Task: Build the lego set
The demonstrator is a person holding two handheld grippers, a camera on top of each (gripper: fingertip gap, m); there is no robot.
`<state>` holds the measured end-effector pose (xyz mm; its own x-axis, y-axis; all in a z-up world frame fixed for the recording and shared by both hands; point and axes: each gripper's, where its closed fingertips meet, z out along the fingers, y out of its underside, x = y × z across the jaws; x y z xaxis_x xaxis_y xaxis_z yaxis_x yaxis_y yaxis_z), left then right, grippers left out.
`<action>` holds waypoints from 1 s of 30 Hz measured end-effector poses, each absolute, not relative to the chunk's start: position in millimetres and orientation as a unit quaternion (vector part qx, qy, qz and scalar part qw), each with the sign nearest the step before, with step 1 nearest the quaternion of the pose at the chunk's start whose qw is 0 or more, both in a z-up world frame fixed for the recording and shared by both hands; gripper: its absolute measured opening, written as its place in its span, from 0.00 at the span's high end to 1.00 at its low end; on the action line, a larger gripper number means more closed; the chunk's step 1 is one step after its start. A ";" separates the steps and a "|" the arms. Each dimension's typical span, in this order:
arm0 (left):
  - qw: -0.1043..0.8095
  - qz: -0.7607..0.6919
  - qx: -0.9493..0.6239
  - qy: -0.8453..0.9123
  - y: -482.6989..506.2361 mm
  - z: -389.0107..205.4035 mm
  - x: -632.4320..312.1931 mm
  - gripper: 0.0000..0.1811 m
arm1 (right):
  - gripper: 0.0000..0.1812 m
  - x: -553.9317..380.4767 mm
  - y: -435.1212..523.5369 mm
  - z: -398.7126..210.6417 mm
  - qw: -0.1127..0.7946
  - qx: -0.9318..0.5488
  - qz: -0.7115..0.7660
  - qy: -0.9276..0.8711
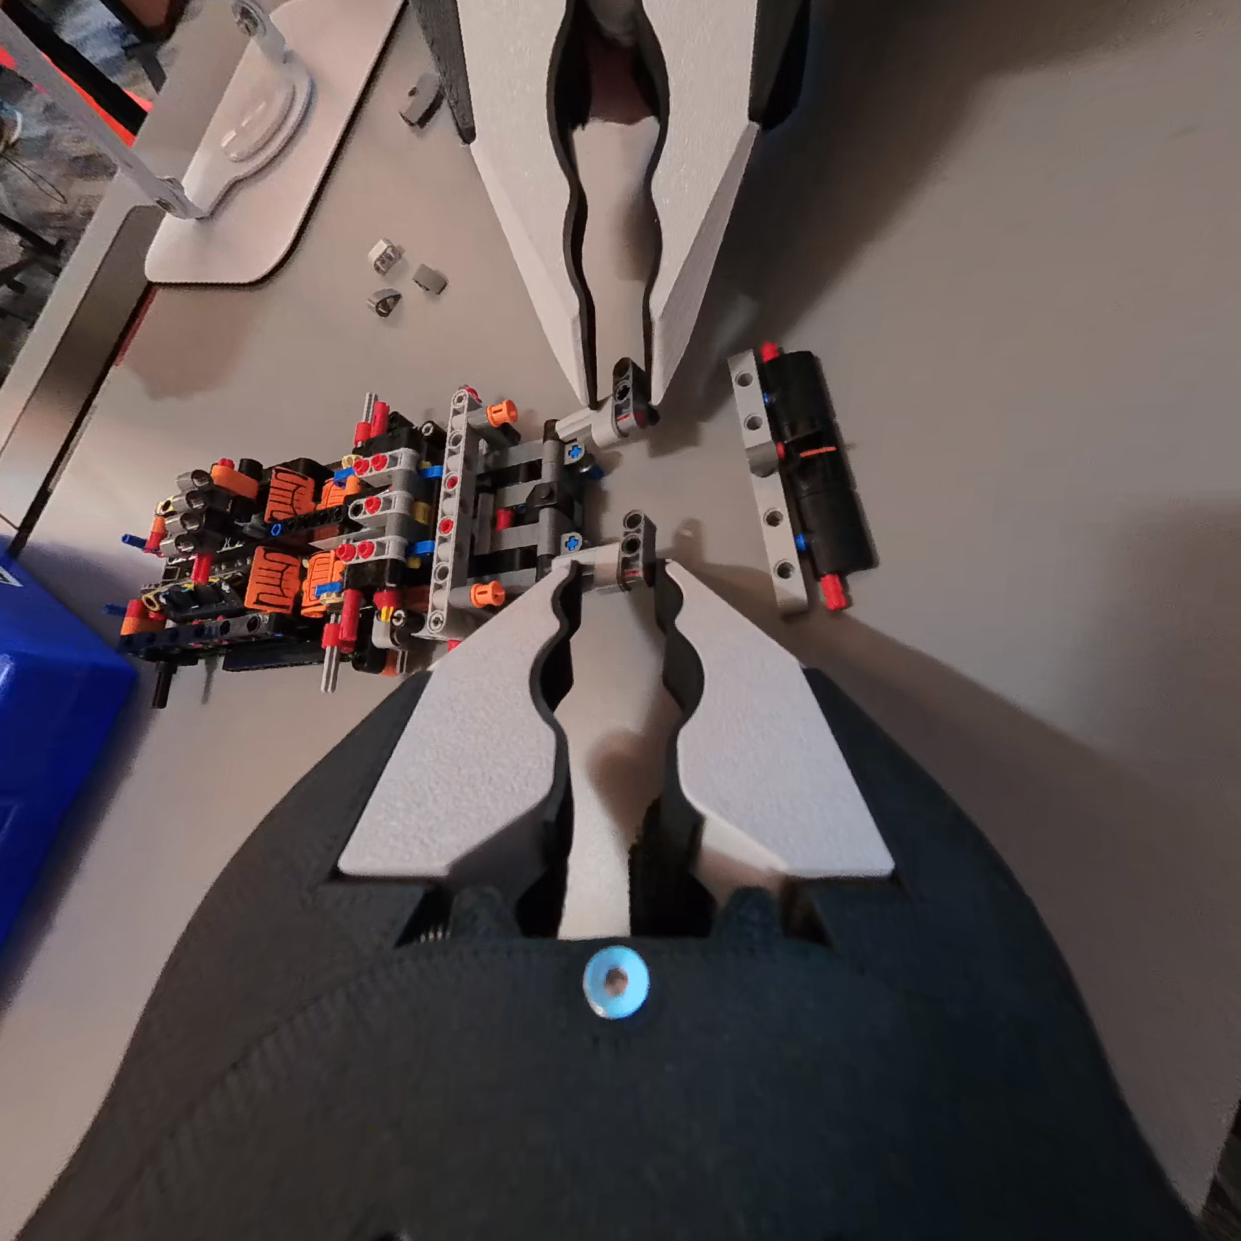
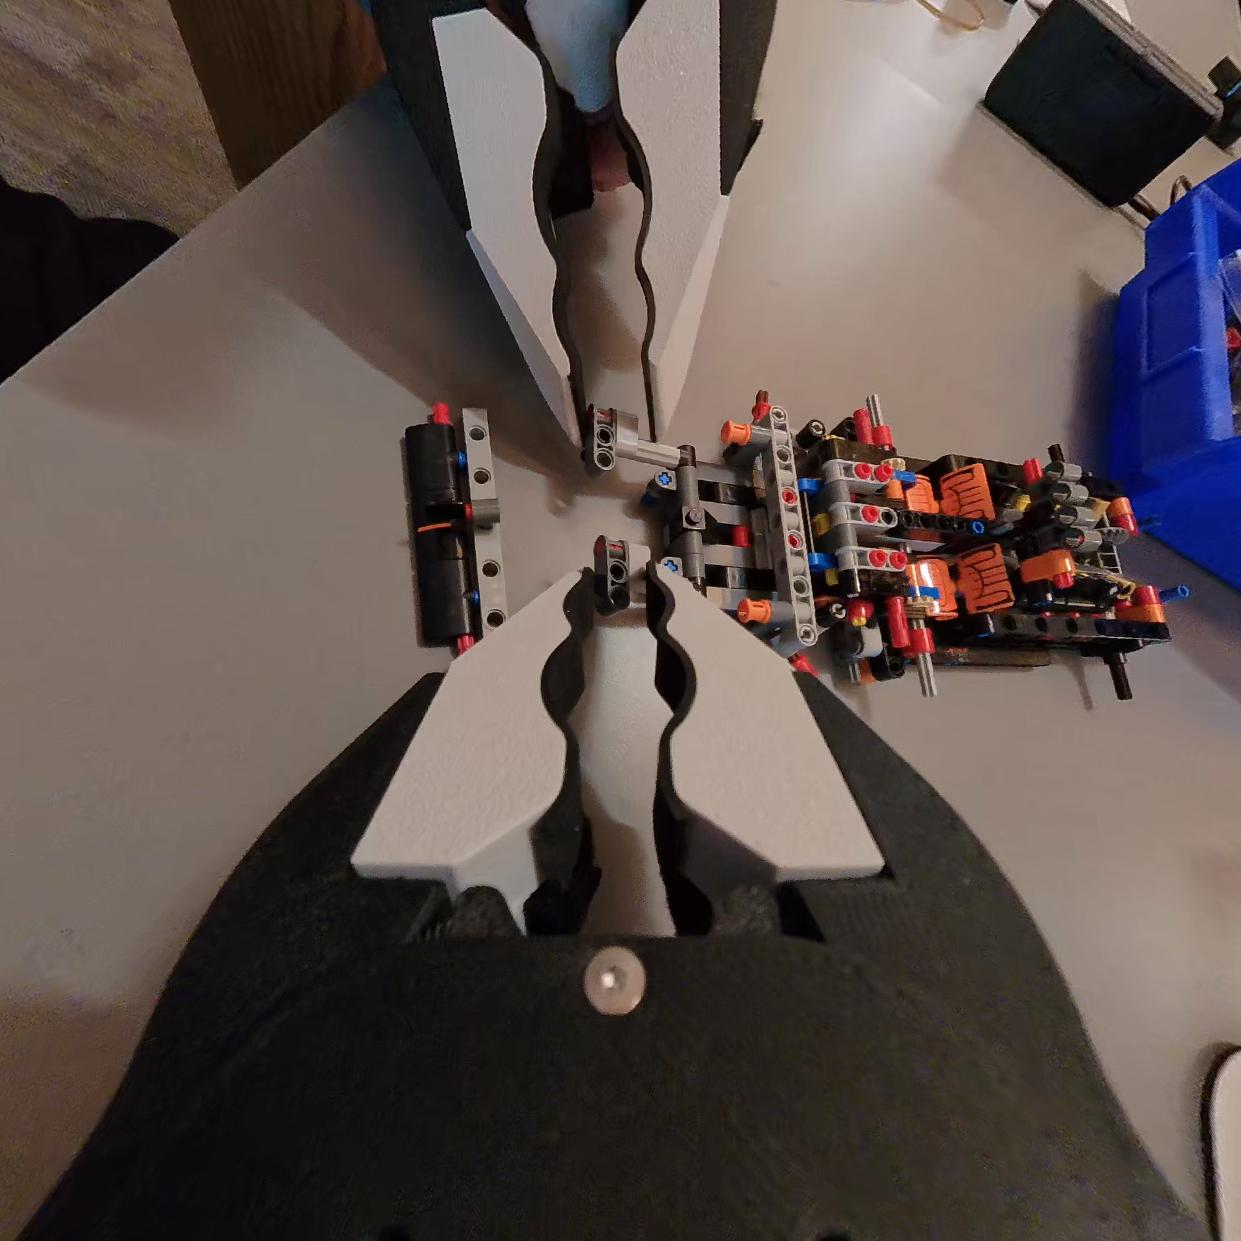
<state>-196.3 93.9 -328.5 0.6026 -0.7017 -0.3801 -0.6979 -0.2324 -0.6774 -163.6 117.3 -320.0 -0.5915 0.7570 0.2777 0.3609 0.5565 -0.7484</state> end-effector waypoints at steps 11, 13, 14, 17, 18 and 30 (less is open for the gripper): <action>0.448 -0.016 -0.787 0.424 92.8 -326.3 -194.7 0.91 | 0.95 -163.5 116.5 -314.8 0.294 -0.354 0.354 -0.814; 0.451 -0.019 -0.787 0.422 92.7 -326.1 -194.4 0.91 | 0.95 -163.3 116.2 -313.7 0.294 -0.356 0.358 -0.812; 0.451 -0.019 -0.786 0.421 92.7 -326.1 -194.3 0.91 | 0.95 -163.3 116.1 -313.4 0.293 -0.356 0.361 -0.811; 0.452 -0.021 -0.786 0.420 92.7 -326.4 -194.2 0.91 | 0.95 -163.1 116.2 -313.5 0.291 -0.358 0.365 -0.809; 0.453 -0.020 -0.786 0.420 92.8 -326.5 -194.2 0.91 | 0.95 -163.1 116.5 -313.7 0.290 -0.360 0.367 -0.808; 0.445 0.014 -0.783 0.436 95.3 -332.3 -196.9 0.91 | 0.91 -165.6 119.6 -322.2 0.327 -0.339 0.305 -0.828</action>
